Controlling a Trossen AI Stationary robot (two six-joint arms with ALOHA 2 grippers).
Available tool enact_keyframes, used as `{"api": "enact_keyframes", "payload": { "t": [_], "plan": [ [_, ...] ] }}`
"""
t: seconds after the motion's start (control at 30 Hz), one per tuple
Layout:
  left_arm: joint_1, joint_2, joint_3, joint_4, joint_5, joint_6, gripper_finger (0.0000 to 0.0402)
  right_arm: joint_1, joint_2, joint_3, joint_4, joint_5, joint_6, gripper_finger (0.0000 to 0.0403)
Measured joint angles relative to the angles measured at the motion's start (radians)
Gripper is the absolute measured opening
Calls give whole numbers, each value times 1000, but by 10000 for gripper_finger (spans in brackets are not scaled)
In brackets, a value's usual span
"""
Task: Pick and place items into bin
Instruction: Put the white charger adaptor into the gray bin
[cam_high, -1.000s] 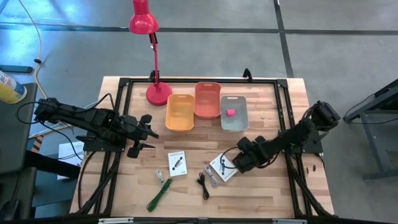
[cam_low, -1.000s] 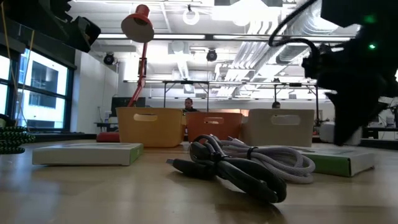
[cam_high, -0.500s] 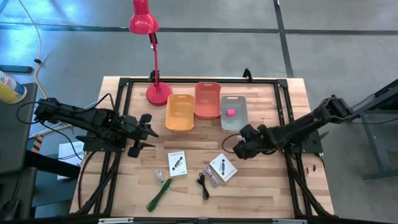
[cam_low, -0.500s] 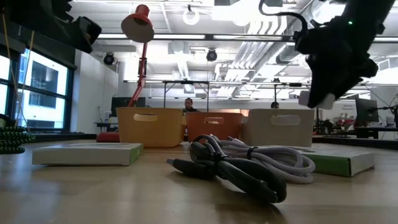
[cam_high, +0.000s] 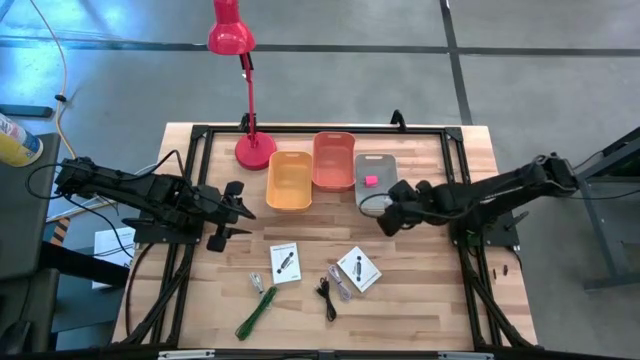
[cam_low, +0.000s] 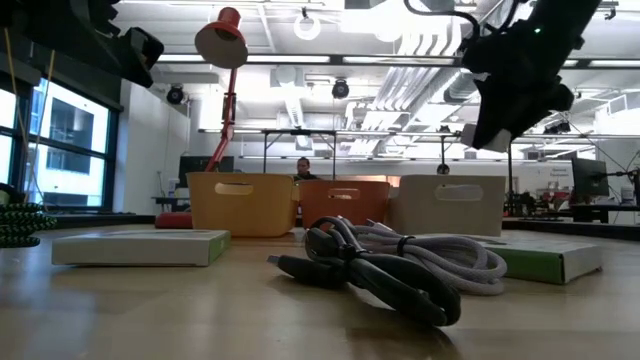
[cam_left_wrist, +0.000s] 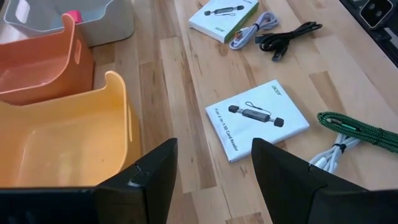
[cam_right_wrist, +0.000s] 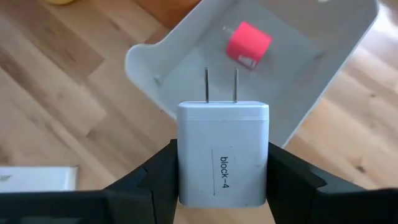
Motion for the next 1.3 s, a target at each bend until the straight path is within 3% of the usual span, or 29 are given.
{"api": "enact_keyframes", "payload": {
  "t": [0.37, 0.73, 1.03, 1.3],
  "plan": [
    [0, 0, 0, 13, -26, -4, 193, -189, -2, 0, 114, -6, -243, 185],
    [0, 0, 0, 39, -42, -3, 193, -373, 4, 0, 222, -82, -427, 185],
    [0, 0, 0, 40, -57, -2, 193, -449, 47, 0, 274, -128, -476, 186],
    [0, 1, 0, 49, -60, -2, 193, -457, 176, 0, 353, -190, -492, 187]
  ]
}}
